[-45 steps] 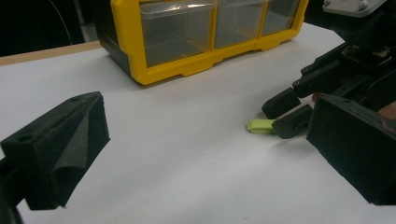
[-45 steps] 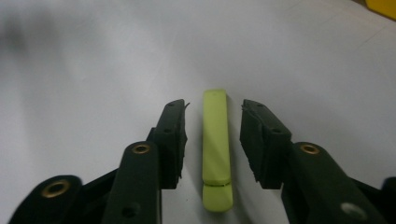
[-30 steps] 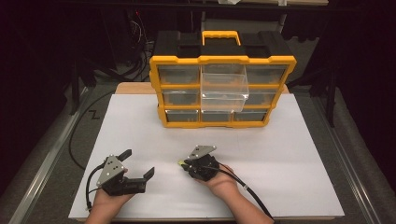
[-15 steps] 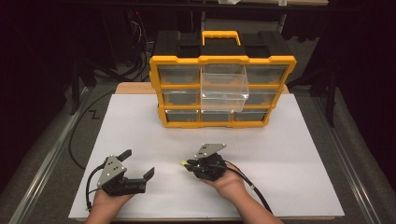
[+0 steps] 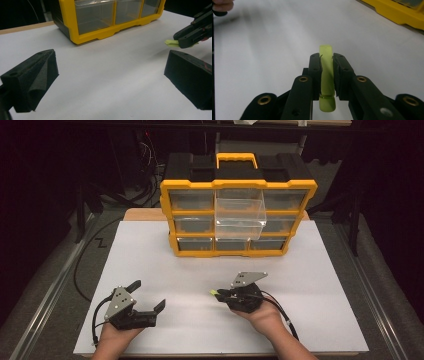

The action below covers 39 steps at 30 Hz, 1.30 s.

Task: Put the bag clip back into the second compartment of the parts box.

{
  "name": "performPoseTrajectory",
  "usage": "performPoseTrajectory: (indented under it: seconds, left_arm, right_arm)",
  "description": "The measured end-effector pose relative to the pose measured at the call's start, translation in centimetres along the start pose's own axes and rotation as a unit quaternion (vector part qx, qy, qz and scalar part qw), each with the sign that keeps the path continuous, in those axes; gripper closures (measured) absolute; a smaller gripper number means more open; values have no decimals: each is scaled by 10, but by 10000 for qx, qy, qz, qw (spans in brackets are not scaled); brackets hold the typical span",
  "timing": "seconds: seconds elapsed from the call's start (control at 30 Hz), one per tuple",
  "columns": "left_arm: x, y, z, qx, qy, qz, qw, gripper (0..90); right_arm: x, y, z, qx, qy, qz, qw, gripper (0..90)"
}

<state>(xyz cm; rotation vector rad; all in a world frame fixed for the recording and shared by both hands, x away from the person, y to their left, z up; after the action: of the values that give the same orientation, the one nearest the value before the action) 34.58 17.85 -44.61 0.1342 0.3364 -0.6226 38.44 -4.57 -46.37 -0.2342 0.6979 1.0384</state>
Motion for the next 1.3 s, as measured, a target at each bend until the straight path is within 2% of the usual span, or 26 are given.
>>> performPoseTrajectory:
  seconds: [0.03,0.07,0.1,0.13,0.17,0.3,0.5,0.67,0.8,0.83,0.87,1.1,1.3]
  left_arm:
    - [0,0,0,5,-22,6,10000,2]
    - [0,0,0,5,-22,6,10000,2]
    - [0,0,1,13,-27,11,10000,2]
    - [0,0,1,15,-29,15,10000,2]
    - [1,0,1,14,-35,18,10000,2]
    - [1,0,0,25,-15,10,10000,2]
    - [3,-2,0,37,6,-17,10000,2]
    - [4,-5,-1,125,22,-71,9999,2]
    - [4,-5,-1,98,23,-103,9999,2]
    - [4,-4,-1,88,28,-105,9999,2]
    - [4,-4,-1,85,38,-103,9999,2]
    - [5,-4,-2,67,48,-102,9999,2]
    - [4,-5,-1,69,-2,-135,9999,2]
  right_arm:
    - [-7,-6,-6,7,7,-60,10000,792]
    - [-7,-6,-6,7,7,-60,10000,792]
    - [-15,-12,-12,69,-2,-93,9999,792]
    - [-15,-12,-12,69,-2,-93,9999,792]
    - [-23,-19,-18,128,0,-138,9998,792]
    - [-36,-29,-29,225,1,-227,9995,792]
    - [-49,-39,-40,336,44,-305,9990,792]
    - [-57,-45,-50,315,316,-361,9984,792]
    - [-64,-51,-58,370,547,-375,9971,792]
    - [-67,-53,-60,361,695,-380,9962,792]
    - [-67,-53,-60,361,695,-380,9962,792]
    - [-80,-58,-62,247,1184,-357,9920,792]
    - [-87,-55,-61,165,1578,-246,9870,792]
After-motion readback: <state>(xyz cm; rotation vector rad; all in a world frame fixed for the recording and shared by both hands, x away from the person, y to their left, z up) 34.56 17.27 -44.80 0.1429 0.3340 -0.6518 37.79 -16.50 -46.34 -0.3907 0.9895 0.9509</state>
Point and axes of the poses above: each handheld gripper's, and its own axes: x roughly forward along the jaws, z roughly out of its top, y roughly to its left, the point moved 10 cm from there along x, roughly forward along the jaws, and after that the axes turned 4 degrees about x, right-handed, at the moved point
